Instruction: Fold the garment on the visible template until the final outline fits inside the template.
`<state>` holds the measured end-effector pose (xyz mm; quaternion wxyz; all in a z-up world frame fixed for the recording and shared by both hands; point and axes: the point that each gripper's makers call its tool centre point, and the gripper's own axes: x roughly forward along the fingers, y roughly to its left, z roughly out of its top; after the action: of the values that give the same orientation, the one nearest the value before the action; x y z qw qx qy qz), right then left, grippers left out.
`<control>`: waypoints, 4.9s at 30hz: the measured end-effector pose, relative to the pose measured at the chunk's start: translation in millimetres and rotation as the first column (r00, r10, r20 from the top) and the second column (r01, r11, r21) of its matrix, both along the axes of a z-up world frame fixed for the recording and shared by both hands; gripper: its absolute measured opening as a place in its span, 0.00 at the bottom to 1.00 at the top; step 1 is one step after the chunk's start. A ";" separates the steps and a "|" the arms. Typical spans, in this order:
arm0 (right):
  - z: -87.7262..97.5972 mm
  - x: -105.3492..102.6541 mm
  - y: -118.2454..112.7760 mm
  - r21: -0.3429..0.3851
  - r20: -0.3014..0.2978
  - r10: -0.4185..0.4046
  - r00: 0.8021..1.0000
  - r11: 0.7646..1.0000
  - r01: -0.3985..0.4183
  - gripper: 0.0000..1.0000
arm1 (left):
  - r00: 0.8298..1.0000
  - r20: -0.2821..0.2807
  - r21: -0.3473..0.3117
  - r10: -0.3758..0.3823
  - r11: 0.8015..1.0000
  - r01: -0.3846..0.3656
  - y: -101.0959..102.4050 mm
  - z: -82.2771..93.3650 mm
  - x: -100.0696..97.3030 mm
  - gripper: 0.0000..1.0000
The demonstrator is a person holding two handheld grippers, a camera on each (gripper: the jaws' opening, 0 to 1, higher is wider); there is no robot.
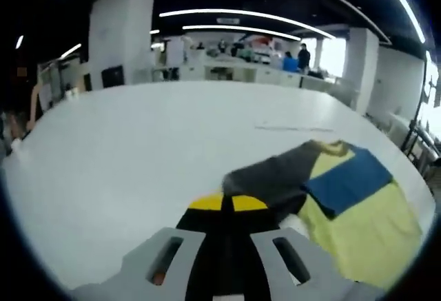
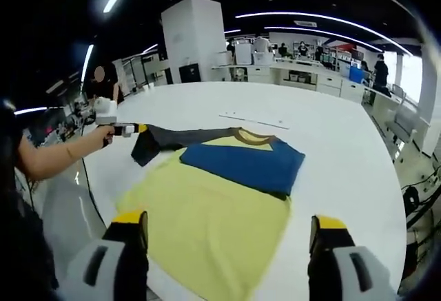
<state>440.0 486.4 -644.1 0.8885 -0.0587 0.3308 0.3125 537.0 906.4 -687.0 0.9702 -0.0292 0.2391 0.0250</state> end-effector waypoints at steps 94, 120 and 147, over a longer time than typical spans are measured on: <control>-21.3 -18.0 -8.8 0.029 -0.096 -0.053 0.994 0.998 0.056 0.95 | 0.899 -0.103 0.022 -0.426 0.903 0.430 -169.7 -54.0 -4.4 0.71; -27.6 -24.5 -11.4 0.027 -0.114 -0.066 0.991 0.997 0.069 0.95 | 0.921 -0.105 -0.128 -0.376 0.923 0.363 -163.3 -65.1 1.2 0.00; -28.4 -27.9 -10.0 0.038 -0.118 -0.058 0.991 0.997 0.063 0.95 | 0.909 -0.166 -0.060 -0.381 0.924 0.377 -175.4 -46.2 -0.9 0.00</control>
<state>412.1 476.4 -672.5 0.8777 -0.0118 0.3773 0.2952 536.1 731.0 -733.1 0.9314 0.0071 0.3246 -0.1643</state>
